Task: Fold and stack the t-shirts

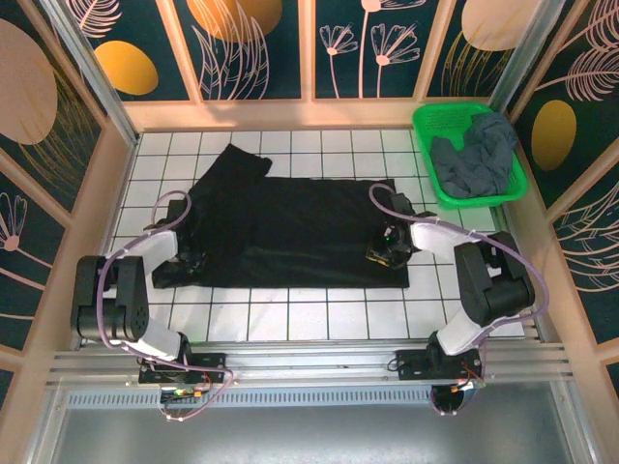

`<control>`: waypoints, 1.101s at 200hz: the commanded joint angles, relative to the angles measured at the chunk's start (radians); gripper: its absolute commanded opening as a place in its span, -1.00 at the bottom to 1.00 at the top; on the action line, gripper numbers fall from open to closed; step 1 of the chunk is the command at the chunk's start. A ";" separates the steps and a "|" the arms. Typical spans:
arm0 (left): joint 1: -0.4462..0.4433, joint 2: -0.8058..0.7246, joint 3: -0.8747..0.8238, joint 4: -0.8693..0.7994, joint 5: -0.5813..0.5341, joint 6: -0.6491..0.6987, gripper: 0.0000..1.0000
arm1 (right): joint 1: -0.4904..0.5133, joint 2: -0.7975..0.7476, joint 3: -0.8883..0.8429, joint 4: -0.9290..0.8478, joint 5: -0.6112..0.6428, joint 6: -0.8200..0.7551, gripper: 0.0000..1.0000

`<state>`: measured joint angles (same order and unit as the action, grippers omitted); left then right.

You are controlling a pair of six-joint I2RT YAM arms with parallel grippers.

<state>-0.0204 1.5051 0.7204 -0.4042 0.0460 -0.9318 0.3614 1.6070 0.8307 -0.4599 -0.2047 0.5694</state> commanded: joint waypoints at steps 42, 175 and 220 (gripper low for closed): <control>0.013 -0.091 -0.090 -0.246 -0.108 -0.095 -0.85 | 0.100 -0.064 -0.116 -0.233 -0.029 0.076 -0.45; 0.010 0.721 1.200 -0.290 -0.108 0.325 -0.19 | -0.086 0.170 0.570 -0.021 -0.009 -0.068 -0.14; 0.012 0.982 1.502 -0.247 -0.133 0.387 0.00 | -0.104 0.246 0.679 -0.040 -0.041 -0.086 -0.12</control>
<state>-0.0120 2.4157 2.1277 -0.6327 -0.0689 -0.6266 0.2646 1.8381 1.4586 -0.4725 -0.2111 0.5114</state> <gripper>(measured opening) 0.482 0.438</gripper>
